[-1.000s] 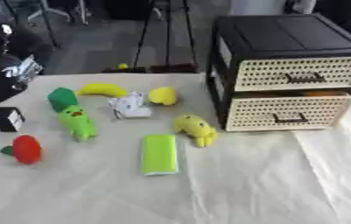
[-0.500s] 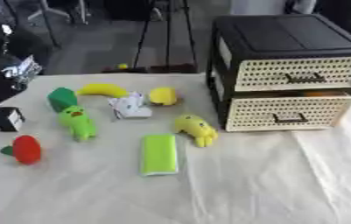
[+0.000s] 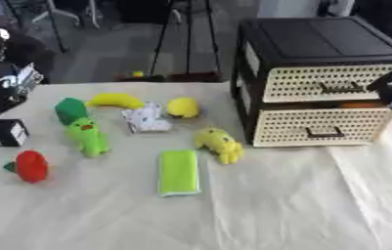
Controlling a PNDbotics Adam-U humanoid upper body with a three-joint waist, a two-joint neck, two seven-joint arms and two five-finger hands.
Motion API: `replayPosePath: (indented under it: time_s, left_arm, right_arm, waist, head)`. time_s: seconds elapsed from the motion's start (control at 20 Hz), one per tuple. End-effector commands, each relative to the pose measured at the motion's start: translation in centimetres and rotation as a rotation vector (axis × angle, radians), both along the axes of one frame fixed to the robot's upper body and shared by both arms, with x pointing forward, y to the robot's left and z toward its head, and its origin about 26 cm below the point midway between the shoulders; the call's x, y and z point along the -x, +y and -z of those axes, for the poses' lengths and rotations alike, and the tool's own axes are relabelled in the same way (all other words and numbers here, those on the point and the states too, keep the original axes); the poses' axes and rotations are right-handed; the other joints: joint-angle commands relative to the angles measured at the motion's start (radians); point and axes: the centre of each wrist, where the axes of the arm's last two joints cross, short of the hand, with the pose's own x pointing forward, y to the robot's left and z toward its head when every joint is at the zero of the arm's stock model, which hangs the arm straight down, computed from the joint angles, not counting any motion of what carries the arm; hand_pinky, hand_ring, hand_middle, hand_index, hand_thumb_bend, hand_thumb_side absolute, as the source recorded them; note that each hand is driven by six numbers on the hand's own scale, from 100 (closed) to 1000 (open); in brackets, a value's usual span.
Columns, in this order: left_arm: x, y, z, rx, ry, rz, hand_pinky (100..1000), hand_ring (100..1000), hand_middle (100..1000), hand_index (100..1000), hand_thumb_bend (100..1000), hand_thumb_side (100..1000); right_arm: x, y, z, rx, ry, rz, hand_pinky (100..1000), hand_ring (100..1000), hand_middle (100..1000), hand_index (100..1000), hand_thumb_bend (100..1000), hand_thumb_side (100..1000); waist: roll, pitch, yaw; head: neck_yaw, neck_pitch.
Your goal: Pick up objects from table and place into drawer.
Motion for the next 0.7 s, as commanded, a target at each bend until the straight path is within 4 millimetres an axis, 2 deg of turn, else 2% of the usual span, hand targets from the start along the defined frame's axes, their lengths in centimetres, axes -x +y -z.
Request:
replayPosePath:
  time_s: [0.05, 0.3, 0.7]
  left_arm:
    - [0.2, 0.1, -1.1, -0.015, -0.034, 0.005, 602, 560, 553, 661, 510, 751]
    - [0.2, 0.0, -1.1, -0.015, -0.033, 0.007, 602, 560, 553, 661, 510, 751]
    - [0.2, -0.1, -1.1, -0.015, -0.033, 0.012, 602, 561, 553, 661, 509, 751]
  right_arm:
    - [-0.6, -0.9, -0.9, 0.067, -0.004, 0.02, 100, 100, 100, 678, 151, 891]
    - [-1.5, -1.0, -0.1, 0.082, 0.022, 0.024, 100, 100, 100, 678, 147, 900]
    - [-3.2, -0.5, 1.1, 0.111, 0.06, 0.024, 100, 100, 100, 682, 143, 916]
  waist:
    - [-0.002, -0.011, 0.002]
    - [-0.002, -0.012, 0.004]
    - [0.0, -0.013, 0.009]
  head:
    - [-0.01, 0.005]
    - [-0.034, 0.008]
    - [-0.045, 0.01]
